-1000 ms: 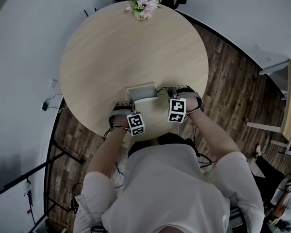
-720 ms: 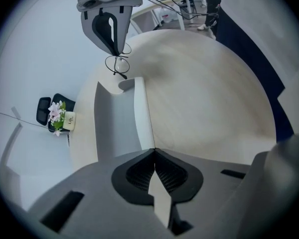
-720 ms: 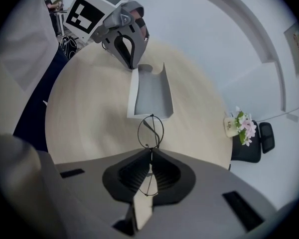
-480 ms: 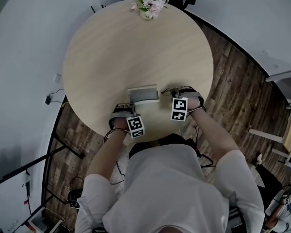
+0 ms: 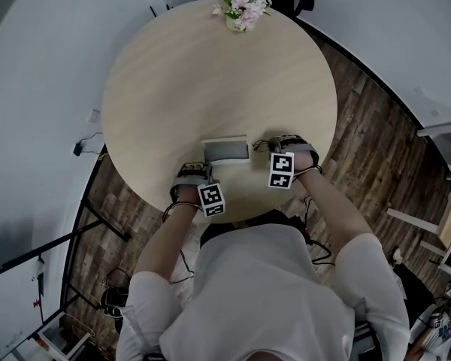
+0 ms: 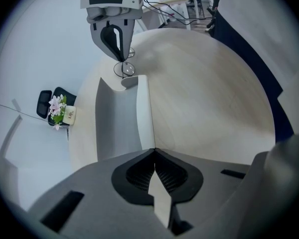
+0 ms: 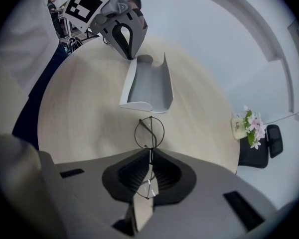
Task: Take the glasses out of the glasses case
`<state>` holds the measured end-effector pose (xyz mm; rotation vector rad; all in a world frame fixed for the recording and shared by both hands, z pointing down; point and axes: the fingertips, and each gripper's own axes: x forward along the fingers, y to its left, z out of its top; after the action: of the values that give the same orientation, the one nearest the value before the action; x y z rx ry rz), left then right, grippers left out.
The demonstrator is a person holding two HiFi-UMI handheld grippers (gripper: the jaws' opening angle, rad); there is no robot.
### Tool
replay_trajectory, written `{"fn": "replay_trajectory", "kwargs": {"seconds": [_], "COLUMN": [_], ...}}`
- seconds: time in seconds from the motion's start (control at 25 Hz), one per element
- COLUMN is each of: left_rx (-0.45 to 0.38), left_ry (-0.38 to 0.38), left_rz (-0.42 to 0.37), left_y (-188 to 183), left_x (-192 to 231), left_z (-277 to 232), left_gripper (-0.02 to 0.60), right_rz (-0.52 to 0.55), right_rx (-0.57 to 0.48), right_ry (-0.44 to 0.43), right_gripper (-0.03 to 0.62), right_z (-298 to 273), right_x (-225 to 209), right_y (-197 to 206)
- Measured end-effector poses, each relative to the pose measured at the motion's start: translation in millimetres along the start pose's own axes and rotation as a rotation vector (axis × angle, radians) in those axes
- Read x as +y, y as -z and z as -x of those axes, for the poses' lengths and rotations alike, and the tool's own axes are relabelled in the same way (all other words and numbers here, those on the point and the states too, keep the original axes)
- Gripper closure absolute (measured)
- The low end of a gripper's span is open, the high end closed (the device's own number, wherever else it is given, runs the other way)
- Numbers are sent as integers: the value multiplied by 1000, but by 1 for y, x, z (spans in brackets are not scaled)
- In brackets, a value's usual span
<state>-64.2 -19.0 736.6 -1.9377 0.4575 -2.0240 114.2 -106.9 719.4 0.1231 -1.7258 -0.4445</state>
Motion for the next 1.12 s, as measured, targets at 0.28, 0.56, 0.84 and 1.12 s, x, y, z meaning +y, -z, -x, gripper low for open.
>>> {"fn": "replay_trajectory", "kwargs": {"seconds": [0.28, 0.56, 0.84, 1.12], "left_rx": [-12, -27, -46, -52], "left_ry": [0, 1, 4, -7], "left_rz": [-2, -21, -14, -16], "left_y": [2, 4, 3, 3], "left_x": [-1, -1, -1, -3], "left_z": [2, 1, 1, 1], "left_gripper": [577, 577, 577, 577], "right_rz": [2, -26, -20, -11], "right_rx": [6, -29, -59, -60], "right_ry": [1, 61, 109, 103], "right_gripper": [574, 576, 580, 580], "right_z": [1, 18, 33, 40], "right_x": [-5, -11, 1, 24], "right_y": [-3, -20, -54, -73]}}
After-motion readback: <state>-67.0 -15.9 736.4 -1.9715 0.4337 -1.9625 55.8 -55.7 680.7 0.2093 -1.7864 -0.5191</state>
